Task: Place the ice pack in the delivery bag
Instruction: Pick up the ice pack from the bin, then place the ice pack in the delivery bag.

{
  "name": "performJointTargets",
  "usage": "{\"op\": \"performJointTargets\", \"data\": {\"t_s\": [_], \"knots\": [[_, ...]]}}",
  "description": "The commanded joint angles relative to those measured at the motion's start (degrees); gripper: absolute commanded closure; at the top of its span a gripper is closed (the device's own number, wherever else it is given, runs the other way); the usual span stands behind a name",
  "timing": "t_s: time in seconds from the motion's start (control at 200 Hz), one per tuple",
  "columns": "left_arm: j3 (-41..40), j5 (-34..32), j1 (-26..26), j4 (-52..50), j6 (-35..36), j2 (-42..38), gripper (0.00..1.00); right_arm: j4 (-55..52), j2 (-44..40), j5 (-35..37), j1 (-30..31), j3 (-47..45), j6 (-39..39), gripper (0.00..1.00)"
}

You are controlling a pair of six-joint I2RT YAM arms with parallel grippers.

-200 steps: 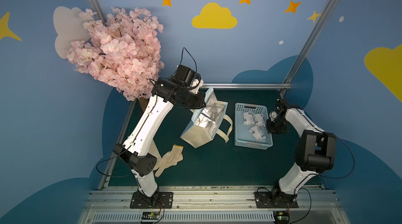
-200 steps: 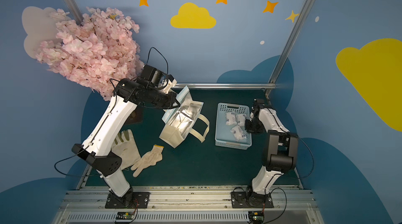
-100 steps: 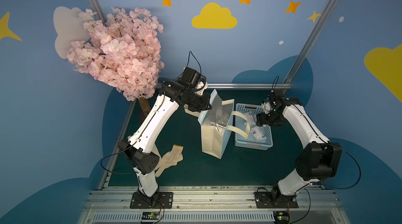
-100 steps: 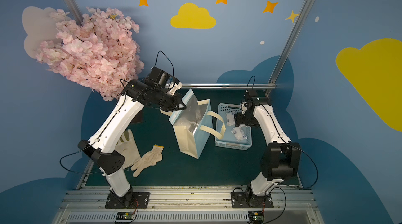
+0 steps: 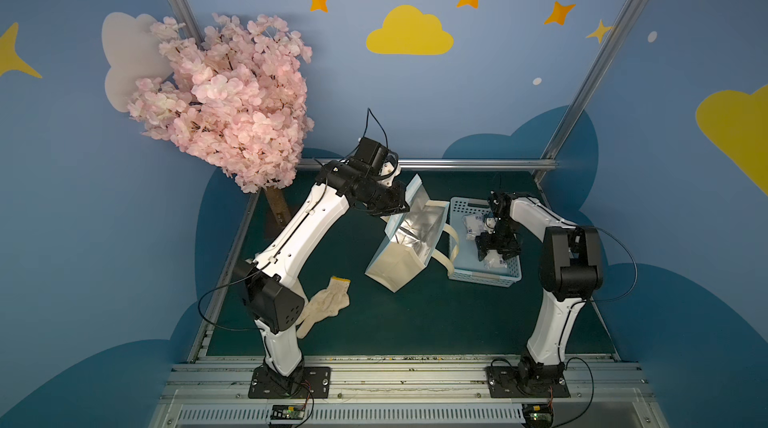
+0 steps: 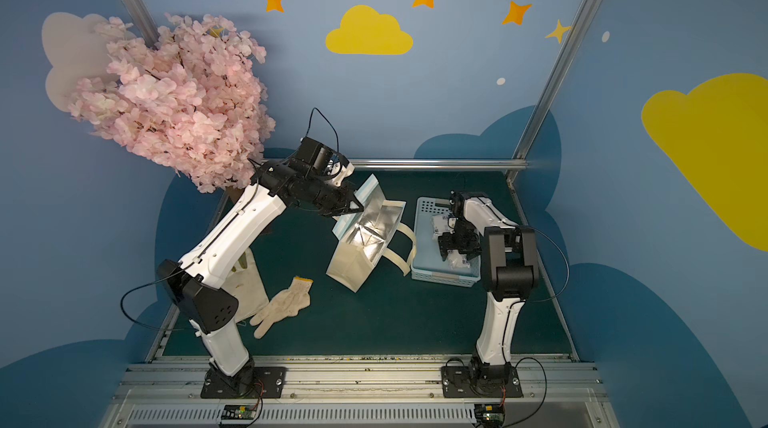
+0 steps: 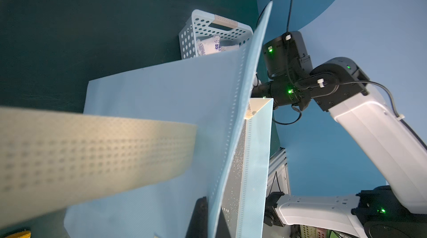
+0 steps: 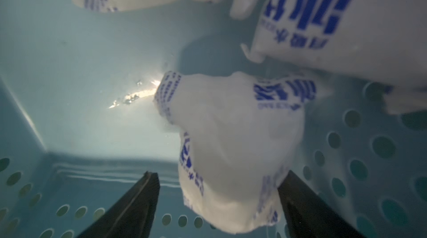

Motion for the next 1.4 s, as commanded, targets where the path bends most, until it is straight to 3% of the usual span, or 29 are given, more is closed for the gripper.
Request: {"op": "performJointTargets", "data": {"t_s": [0.0,0.155,0.285,0.606,0.816,0.961,1.071,1.161,1.307,1.392], "knots": [[-0.07,1.33,0.14,1.41,-0.3,-0.44,0.97,0.92,1.34,0.46,0.37,0.89,0.34,0.29],[-0.1,1.87,0.4,1.49,-0.09,-0.43,0.97,2.23,-0.67,0.63,0.62,-0.03,1.28,0.57],[-1.07,3.29,0.91,1.95,-0.45,-0.7,0.97,3.21,-6.87,0.27,0.73,-1.09,1.84,0.69],[-6.07,5.82,2.29,6.54,-2.39,-2.05,0.97,3.97,-29.28,-10.79,3.67,3.61,3.45,0.72],[-7.56,6.55,3.04,7.61,-2.33,-1.9,0.97,20.34,-41.94,-19.51,10.9,0.63,4.9,0.74],[-7.62,6.26,3.45,7.63,-2.02,-1.77,0.97,24.68,-41.5,-22.49,17.66,1.91,5.82,0.74],[-7.51,6.28,3.65,7.84,-2.03,-1.75,0.97,25.67,-38.01,-20.96,23.7,4.08,4.38,0.74],[-7.45,6.28,3.82,7.81,-1.99,-1.62,0.97,25.38,-34.45,-18.86,27.66,5.45,3.34,0.66],[-7.49,5.82,3.91,7.75,-1.76,-1.61,0.97,21.84,-30.2,-16.98,29.98,8.71,2.63,0.29],[-7.54,5.16,3.92,7.47,-1.52,-1.8,0.97,19.02,-30.42,-13.65,28.84,10.57,1.97,0.14]]}}
